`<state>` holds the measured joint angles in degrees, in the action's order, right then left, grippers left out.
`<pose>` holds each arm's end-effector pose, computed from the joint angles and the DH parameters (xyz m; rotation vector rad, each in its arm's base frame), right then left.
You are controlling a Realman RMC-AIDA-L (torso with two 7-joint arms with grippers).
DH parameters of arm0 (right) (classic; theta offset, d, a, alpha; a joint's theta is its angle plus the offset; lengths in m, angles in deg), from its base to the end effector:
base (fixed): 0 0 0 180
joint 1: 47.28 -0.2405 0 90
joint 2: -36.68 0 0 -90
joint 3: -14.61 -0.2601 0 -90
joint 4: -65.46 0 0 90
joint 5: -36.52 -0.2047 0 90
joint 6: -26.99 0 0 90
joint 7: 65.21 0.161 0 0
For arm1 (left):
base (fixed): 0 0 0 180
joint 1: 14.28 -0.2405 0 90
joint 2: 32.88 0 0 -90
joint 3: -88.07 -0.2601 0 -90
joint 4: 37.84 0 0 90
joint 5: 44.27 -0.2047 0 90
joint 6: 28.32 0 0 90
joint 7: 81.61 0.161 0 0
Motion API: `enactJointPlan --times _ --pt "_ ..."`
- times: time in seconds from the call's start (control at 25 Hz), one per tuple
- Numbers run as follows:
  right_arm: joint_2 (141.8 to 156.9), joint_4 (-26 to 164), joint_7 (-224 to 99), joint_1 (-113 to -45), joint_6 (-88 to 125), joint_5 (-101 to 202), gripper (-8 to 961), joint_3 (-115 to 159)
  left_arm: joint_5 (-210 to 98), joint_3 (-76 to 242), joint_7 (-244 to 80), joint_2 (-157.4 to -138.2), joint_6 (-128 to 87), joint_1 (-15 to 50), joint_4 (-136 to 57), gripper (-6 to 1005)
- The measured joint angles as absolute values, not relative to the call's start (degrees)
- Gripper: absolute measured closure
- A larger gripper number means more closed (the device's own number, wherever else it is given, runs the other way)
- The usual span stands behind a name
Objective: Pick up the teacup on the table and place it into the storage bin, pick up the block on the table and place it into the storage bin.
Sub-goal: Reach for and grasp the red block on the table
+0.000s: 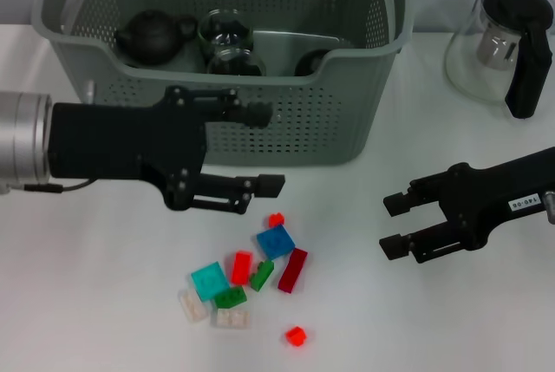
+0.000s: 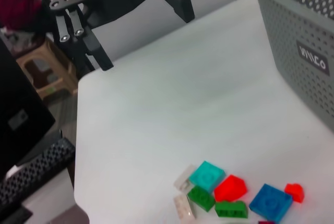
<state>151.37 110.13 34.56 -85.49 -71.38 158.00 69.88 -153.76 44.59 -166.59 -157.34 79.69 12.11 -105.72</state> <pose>0.2130 0.3376 -0.0125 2.9875 -0.6651 -0.2749 -0.1810 0.3022 0.0260 -2.8813 -0.1195 -0.7823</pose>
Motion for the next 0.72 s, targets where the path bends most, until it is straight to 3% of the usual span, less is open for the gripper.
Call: enactJointPlan --times 0.4,0.72 --pt "152.57 113.2 39.6 -89.8 -72.0 166.1 178 71.2 -158.4 48.2 -164.9 -157.59 80.2 10.3 -104.6 213" --pt "155.32 118.1 54.1 -94.4 -72.1 170.0 178 77.3 -163.4 51.4 -164.3 -157.32 79.9 10.3 -104.9 213"
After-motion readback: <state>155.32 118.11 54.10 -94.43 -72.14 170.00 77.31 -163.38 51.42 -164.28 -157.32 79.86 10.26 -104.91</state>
